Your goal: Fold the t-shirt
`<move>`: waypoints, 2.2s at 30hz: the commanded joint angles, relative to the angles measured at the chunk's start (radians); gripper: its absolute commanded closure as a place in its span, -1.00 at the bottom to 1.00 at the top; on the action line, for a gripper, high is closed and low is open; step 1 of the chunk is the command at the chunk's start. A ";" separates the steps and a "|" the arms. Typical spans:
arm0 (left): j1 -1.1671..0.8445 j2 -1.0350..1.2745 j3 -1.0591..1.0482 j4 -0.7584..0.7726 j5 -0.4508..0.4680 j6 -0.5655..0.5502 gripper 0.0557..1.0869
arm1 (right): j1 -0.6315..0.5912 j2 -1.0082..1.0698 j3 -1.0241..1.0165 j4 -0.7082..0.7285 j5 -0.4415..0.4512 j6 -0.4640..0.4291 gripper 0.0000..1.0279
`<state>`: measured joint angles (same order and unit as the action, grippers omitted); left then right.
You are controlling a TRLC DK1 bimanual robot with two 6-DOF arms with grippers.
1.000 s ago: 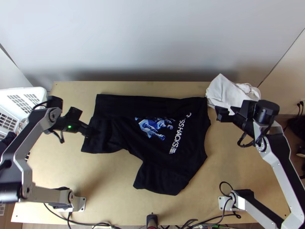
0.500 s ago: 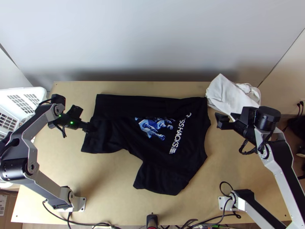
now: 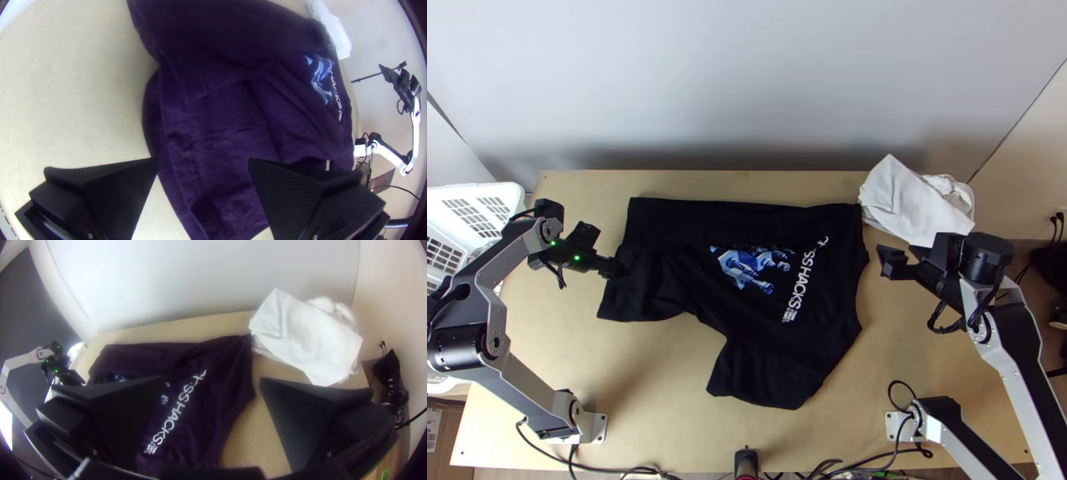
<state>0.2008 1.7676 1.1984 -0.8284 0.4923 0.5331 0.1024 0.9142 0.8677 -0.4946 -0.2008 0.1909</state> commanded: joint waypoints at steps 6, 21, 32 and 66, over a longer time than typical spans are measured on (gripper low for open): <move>-0.018 0.036 -0.003 -0.015 0.063 -0.010 -0.90 | 0.002 -0.018 -0.032 0.016 0.001 0.016 -0.91; -0.069 0.081 0.038 0.014 0.098 -0.042 -0.69 | 0.003 -0.017 -0.030 0.024 0.001 0.016 -0.91; -0.061 0.049 0.021 0.045 0.118 -0.041 0.93 | 0.002 -0.014 -0.022 0.025 0.001 0.018 -0.91; 0.029 -0.533 -0.404 -0.324 0.112 0.277 0.93 | 0.072 -0.018 0.031 -0.004 0.000 0.013 -0.91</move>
<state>0.2260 1.2884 0.8303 -1.1194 0.6025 0.7769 0.1123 0.9024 0.8780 -0.4824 -0.2001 0.2054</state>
